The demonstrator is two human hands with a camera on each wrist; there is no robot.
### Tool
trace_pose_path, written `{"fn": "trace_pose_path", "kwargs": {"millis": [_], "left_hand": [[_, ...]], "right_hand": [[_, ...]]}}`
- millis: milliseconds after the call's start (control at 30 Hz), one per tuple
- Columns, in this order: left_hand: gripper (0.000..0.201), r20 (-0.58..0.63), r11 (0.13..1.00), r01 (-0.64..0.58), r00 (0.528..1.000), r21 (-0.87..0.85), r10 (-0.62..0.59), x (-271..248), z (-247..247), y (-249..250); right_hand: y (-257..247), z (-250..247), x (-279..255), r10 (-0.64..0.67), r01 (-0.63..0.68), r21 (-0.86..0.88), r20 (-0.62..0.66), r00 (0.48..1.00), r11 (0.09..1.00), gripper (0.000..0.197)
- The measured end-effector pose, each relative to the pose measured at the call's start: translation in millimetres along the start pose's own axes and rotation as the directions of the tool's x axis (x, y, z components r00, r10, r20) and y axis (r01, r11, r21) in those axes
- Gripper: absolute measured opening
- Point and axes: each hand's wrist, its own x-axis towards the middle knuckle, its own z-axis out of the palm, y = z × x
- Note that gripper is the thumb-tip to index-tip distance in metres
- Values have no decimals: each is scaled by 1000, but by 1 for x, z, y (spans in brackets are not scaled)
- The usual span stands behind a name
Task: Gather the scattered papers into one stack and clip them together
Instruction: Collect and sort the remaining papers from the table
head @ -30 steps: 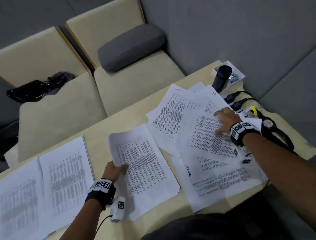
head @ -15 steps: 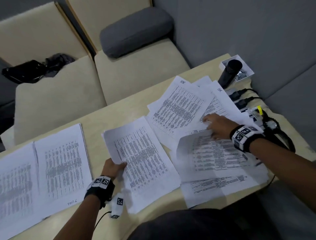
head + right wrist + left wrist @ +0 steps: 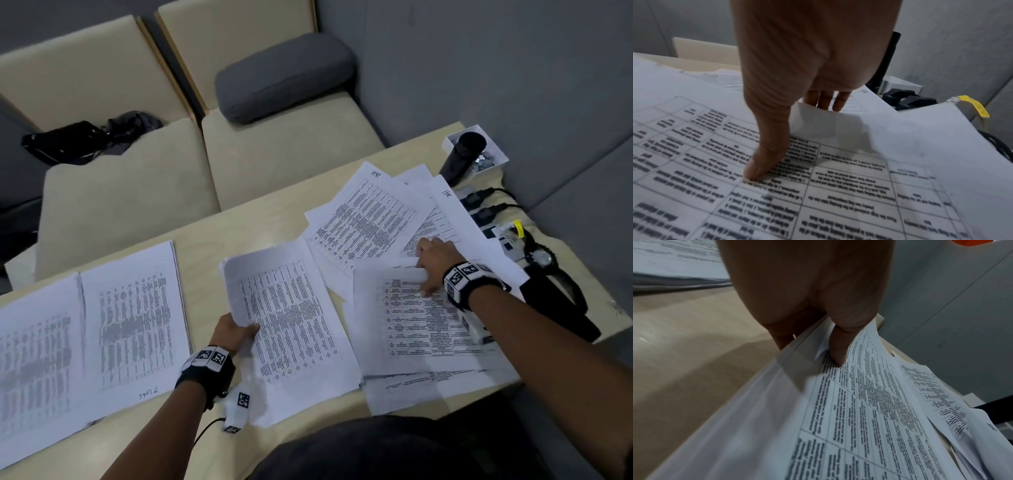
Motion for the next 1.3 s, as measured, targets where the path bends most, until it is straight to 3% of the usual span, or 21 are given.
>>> {"fn": "trace_pose_path", "kwargs": {"millis": [33,133,200,233,300,367,433,533,633,700,733,867,967,1033,1100,1167,1233,1300], "left_hand": [[36,-1,1000,-4,1000,2,4,0,0,-1],[35,3,1000,-10,1000,-4,10,-2,1,-2],[34,11,1000,-12,1000,-28,12,-8,-1,6],[32,18,999,-6,1000,-54,7,-12,-3,10],[26,45,994,15,999,-112,-10,-19,-8,18],[25,98,992,25,995,-126,-13,-24,-11,22],[23,135,996,23,991,-87,-11,-26,-11,22],[18,114,995,47,993,-84,-37,-26,-8,19],[56,125,946,98,990,-309,-61,-25,-5,16],[84,175,881,146,982,-450,-74,-21,-3,16],[87,179,856,162,980,-490,-83,-21,-2,17],[69,143,827,191,981,-529,-135,-20,3,20],[50,43,914,106,994,-391,-97,-21,5,22],[42,28,945,84,996,-316,-79,-21,5,22],[35,35,942,79,997,-325,-72,-21,4,21],[30,37,937,68,998,-343,-59,-21,5,19],[29,21,936,47,999,-350,-42,-22,6,19],[28,10,934,38,999,-356,-37,-21,7,17]], "right_hand": [[-2,-2,-3,11,-11,-5,34,999,1000,63],[-6,-10,-6,-31,20,142,72,997,990,30],[-5,-16,-2,-87,69,296,48,995,953,32],[-4,-22,1,-97,92,401,-7,995,911,36],[-1,-40,4,-85,172,624,-167,982,762,25],[-4,-62,1,19,245,766,-318,948,595,24],[-16,-77,-2,136,276,831,-383,914,482,43],[-49,-72,-1,247,168,936,-250,936,310,81],[-92,-45,5,197,135,974,-170,966,180,93],[-120,-24,7,148,76,975,-108,983,207,101],[-134,-16,6,114,52,971,-81,990,233,102],[-178,6,-1,-36,73,929,-65,997,362,95],[-190,12,-3,-205,105,876,-7,979,470,93],[-180,7,1,-285,128,849,27,958,512,68],[-154,-2,9,-159,92,872,-16,987,481,41],[-113,-7,20,180,12,897,-101,979,442,26],[-70,-7,32,503,-114,907,-117,857,406,22],[-31,-3,39,697,-249,909,-60,715,334,44]]}}
